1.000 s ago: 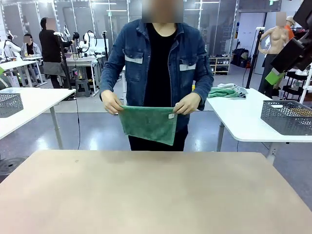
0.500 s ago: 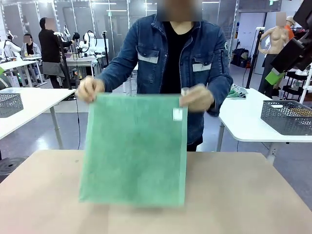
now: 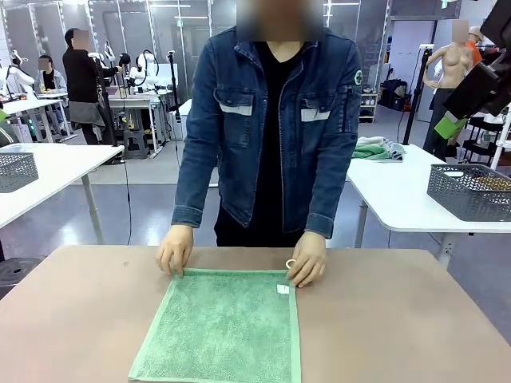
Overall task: Fold the towels and place them in the basket.
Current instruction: When a person lays out a Towel with hook on the table, fold it in half twice.
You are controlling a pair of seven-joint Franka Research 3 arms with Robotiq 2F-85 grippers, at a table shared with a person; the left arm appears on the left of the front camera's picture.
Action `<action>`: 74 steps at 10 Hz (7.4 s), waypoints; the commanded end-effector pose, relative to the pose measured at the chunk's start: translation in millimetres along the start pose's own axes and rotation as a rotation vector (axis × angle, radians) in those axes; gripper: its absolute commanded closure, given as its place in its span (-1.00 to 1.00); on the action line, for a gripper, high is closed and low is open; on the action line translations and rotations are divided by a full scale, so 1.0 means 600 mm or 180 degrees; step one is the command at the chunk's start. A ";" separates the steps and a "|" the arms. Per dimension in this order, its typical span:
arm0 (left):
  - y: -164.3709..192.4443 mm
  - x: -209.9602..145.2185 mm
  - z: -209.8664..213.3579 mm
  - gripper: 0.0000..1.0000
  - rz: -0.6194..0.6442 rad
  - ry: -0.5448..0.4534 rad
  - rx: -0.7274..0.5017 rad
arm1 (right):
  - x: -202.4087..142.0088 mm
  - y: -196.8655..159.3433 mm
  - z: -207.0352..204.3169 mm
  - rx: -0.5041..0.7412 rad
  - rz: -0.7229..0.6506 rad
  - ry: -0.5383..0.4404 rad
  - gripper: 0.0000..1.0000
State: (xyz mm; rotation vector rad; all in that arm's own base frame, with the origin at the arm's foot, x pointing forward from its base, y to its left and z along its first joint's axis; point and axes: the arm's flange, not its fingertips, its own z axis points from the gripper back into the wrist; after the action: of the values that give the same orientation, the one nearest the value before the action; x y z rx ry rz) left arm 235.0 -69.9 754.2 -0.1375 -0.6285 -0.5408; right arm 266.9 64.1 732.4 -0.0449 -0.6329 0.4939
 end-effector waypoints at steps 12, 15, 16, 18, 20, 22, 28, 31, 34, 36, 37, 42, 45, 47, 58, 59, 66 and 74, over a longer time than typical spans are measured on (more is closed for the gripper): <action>-0.001 0.003 0.001 -1.00 -0.0012 -0.0001 0.0003 | 0.001 -0.001 0.001 -0.0008 -0.0004 -0.0013 -1.00; -0.001 0.003 0.001 -1.00 -0.0012 -0.0001 0.0003 | 0.001 -0.001 0.001 -0.0008 -0.0004 -0.0013 -1.00; -0.001 0.003 0.001 -1.00 -0.0012 -0.0001 0.0003 | 0.001 -0.001 0.001 -0.0008 -0.0004 -0.0013 -1.00; -0.001 0.003 0.001 -1.00 -0.0012 -0.0001 0.0003 | 0.001 -0.001 0.001 -0.0008 -0.0004 -0.0013 -1.00; -0.001 0.003 0.001 -1.00 -0.0012 -0.0001 0.0003 | 0.001 -0.001 0.001 -0.0008 -0.0004 -0.0013 -1.00; 0.000 0.000 0.000 -1.00 0.0000 0.0000 0.0000 | 0.000 0.000 0.000 0.0000 0.0000 0.0000 -1.00; -0.073 -0.082 -0.141 -1.00 -0.1520 0.0605 -0.0092 | 0.018 0.146 -0.145 0.0061 0.1649 0.0615 -1.00; -0.098 -0.125 -0.242 -1.00 -0.1893 0.0732 -0.0353 | 0.003 0.223 -0.250 0.0395 0.2118 0.0927 -1.00; -0.125 -0.143 -0.323 -1.00 -0.1941 0.0844 -0.0415 | -0.026 0.261 -0.314 0.0701 0.2313 0.1050 -1.00; -0.131 -0.165 -0.366 -1.00 -0.1974 0.0933 -0.0422 | -0.043 0.272 -0.346 0.0814 0.2299 0.1143 -1.00; -0.132 -0.172 -0.377 -1.00 -0.1981 0.0955 -0.0375 | -0.045 0.272 -0.350 0.0850 0.2261 0.1115 -1.00; -0.129 -0.134 -0.347 -1.00 -0.1931 0.0979 -0.0440 | -0.043 0.278 -0.345 0.0703 0.2254 0.1218 -1.00; -0.135 -0.130 -0.376 -1.00 -0.2058 0.1006 -0.0425 | -0.026 0.311 -0.391 0.0897 0.2495 0.1373 -1.00; -0.135 -0.136 -0.419 -1.00 -0.2451 0.1034 -0.0584 | -0.035 0.330 -0.429 0.1010 0.2611 0.1458 -1.00; -0.140 -0.183 -0.699 -1.00 -0.3059 0.1433 -0.0964 | -0.090 0.401 -0.591 0.1483 0.3476 0.1036 -1.00; -0.145 -0.192 -0.711 -1.00 -0.3089 0.1543 -0.0878 | -0.091 0.405 -0.597 0.1496 0.3491 0.1061 -1.00; -0.146 -0.175 -0.719 -1.00 -0.3090 0.1557 -0.1046 | -0.094 0.406 -0.595 0.1463 0.3386 0.1144 -1.00; -0.128 -0.182 -0.787 -1.00 -0.3074 0.1493 -0.1333 | -0.131 0.419 -0.686 0.1556 0.3197 0.1115 -1.00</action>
State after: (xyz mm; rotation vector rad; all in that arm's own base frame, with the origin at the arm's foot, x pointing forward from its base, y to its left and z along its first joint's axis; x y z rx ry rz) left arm 358.2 -217.6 311.1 -0.0684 -0.0449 -1.5743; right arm 339.9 290.4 317.1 0.0040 -0.0530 1.5773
